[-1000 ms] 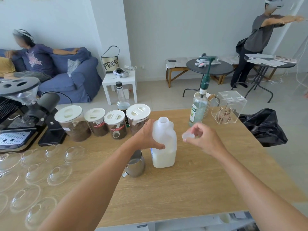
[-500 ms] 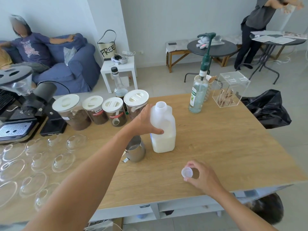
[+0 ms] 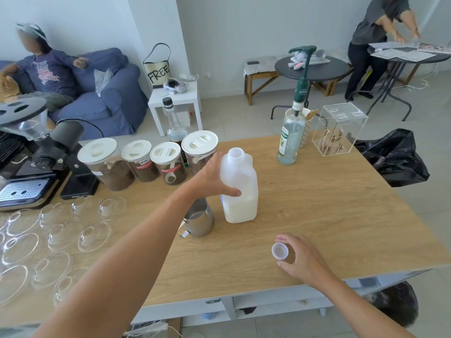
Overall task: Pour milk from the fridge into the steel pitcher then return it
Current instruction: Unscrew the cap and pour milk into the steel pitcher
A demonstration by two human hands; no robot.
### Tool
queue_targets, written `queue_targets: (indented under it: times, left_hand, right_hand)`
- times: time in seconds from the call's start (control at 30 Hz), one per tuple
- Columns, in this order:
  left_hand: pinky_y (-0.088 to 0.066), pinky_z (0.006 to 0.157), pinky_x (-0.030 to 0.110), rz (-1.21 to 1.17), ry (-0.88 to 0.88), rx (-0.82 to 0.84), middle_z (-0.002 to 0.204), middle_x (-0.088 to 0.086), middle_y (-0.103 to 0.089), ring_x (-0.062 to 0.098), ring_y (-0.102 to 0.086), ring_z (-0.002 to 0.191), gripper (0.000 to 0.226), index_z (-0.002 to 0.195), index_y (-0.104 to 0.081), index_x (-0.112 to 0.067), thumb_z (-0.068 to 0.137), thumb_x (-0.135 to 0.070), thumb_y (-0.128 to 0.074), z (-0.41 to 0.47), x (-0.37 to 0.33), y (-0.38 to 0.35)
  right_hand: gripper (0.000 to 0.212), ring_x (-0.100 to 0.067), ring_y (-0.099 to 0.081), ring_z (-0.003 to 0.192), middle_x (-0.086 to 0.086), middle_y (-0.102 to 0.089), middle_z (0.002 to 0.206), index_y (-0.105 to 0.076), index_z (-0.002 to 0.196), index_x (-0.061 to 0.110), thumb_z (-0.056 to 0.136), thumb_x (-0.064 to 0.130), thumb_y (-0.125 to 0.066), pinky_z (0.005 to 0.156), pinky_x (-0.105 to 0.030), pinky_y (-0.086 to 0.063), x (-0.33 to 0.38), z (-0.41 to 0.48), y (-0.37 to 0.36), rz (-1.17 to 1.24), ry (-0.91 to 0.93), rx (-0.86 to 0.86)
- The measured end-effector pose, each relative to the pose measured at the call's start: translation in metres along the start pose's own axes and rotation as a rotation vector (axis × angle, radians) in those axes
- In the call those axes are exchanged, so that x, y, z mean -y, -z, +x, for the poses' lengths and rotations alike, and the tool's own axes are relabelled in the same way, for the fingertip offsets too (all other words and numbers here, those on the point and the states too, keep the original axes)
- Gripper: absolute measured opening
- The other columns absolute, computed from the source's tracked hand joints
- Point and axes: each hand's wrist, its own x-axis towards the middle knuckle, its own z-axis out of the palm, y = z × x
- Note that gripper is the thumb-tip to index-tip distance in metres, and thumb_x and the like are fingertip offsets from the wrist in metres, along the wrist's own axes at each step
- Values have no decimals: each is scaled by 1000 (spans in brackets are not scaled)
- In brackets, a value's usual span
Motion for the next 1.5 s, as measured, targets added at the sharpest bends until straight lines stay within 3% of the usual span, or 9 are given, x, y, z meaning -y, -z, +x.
queue_targets:
  times: [0.2, 0.37, 0.47, 0.57, 0.83, 0.93, 1.17, 1.37, 1.5]
  left_hand:
    - [-32, 116, 37, -51, -37, 4, 161, -4, -21, 14, -26, 147, 134, 159, -7, -28, 58, -56, -90, -8, 10, 18]
    - [-57, 76, 21, -342, -10, -491, 118, 1, -68, 9, -65, 96, 25, 123, -61, -18, 100, -27, -59, -40, 28, 48]
    - [-56, 81, 43, -447, 84, -605, 92, -1, -68, 13, -63, 84, 15, 103, -66, -14, 101, -24, -55, -68, 69, 47]
    - [-51, 78, 39, -563, 174, -612, 94, -1, -64, 13, -61, 86, 8, 100, -63, -19, 101, -23, -56, -100, 106, 23]
    - [-50, 85, 32, -656, 303, -404, 86, 1, -73, 14, -66, 88, 35, 88, -75, -15, 87, -46, -61, -132, 144, -33]
    - [-49, 89, 40, -669, 257, -367, 83, 8, -73, 18, -65, 85, 40, 81, -75, -13, 84, -51, -63, -130, 147, -40]
    - [-48, 82, 42, -757, 181, -362, 73, 12, -68, 19, -61, 73, 41, 70, -69, 0, 85, -38, -65, -120, 139, -58]
    - [-43, 78, 31, -778, 224, -373, 58, 8, -51, 14, -53, 66, 51, 64, -51, 11, 87, -34, -55, -107, 131, -61]
    - [-33, 65, 27, -752, 305, -450, 57, 5, -33, 12, -35, 58, 36, 61, -43, -5, 93, -19, -50, -97, 120, -61]
  right_hand:
    - [70, 2, -43, 123, 23, -49, 130, -45, 134, 36, 72, 54, -73, 102, -26, -35, 25, 16, 24, 203, -23, -70]
    - [63, -4, -51, 120, 17, -55, 125, -49, 129, 32, 76, 48, -77, 98, -28, -41, 64, 52, 60, 335, 27, -194]
    - [64, -3, -54, 117, 17, -58, 123, -52, 127, 31, 72, 56, -74, 97, -28, -44, 83, 72, 72, 366, 80, -216]
    - [54, -2, -57, 111, 15, -62, 116, -56, 120, 26, 75, 45, -79, 97, -26, -45, 101, 88, 78, 451, 113, -206]
    - [27, -10, -65, 90, 3, -72, 97, -68, 98, 22, 80, 41, -73, 93, -42, -52, 112, 117, 80, 681, 50, -139]
    - [40, -15, -66, 97, -3, -73, 95, -68, 94, 13, 86, 51, -60, 102, -48, -46, 114, 125, 77, 748, 33, -9]
    - [61, -19, -55, 83, -5, -61, 75, -56, 72, -1, 94, 53, -43, 87, -38, -38, 119, 131, 68, 821, 61, 41]
    - [58, -19, -44, 66, -7, -45, 57, -47, 57, 7, 93, 52, -49, 76, -33, -33, 128, 134, 60, 927, 11, -73]
    - [52, -17, -32, 51, -2, -36, 50, -41, 54, 14, 94, 43, -56, 56, -30, -28, 135, 140, 65, 950, -14, -179]
